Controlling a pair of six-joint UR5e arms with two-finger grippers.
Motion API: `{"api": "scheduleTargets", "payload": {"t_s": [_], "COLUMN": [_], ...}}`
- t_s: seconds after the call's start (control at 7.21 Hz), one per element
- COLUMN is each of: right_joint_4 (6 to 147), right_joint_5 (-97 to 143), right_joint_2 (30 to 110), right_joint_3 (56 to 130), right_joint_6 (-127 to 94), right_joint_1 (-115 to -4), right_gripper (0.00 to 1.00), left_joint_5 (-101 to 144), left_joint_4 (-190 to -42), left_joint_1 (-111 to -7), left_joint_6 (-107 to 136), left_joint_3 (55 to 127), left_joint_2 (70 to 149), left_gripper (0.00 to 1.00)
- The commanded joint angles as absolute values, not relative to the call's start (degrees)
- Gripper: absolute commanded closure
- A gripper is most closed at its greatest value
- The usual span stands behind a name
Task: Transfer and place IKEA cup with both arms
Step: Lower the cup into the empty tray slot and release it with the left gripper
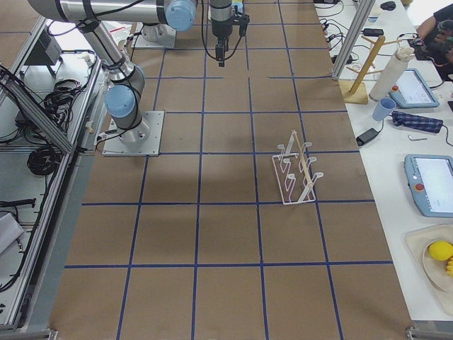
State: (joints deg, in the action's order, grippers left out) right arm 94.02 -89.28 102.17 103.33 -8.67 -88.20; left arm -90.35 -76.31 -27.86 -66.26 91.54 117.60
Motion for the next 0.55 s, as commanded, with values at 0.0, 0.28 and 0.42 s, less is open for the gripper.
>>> {"api": "scheduleTargets", "payload": {"t_s": [0.0,0.28,0.42], "right_joint_4": [94.0,94.0,94.1], "right_joint_5": [-89.4,-89.4,-89.4], "right_joint_2": [102.2,102.2,102.2], "right_joint_3": [103.4,103.3,103.3], "right_joint_6": [-8.6,-8.5,-8.6], "right_joint_1": [-88.2,-88.2,-88.2], "right_gripper": [0.0,0.0,0.0], "left_joint_5": [-90.4,-90.4,-90.4], "left_joint_4": [-76.3,-76.3,-76.3], "left_joint_1": [-27.7,-27.7,-27.7], "left_joint_6": [-66.3,-66.3,-66.3], "left_joint_3": [91.6,91.7,91.7], "left_joint_2": [117.5,117.8,117.9], "left_gripper": [1.0,0.89,0.78]}}
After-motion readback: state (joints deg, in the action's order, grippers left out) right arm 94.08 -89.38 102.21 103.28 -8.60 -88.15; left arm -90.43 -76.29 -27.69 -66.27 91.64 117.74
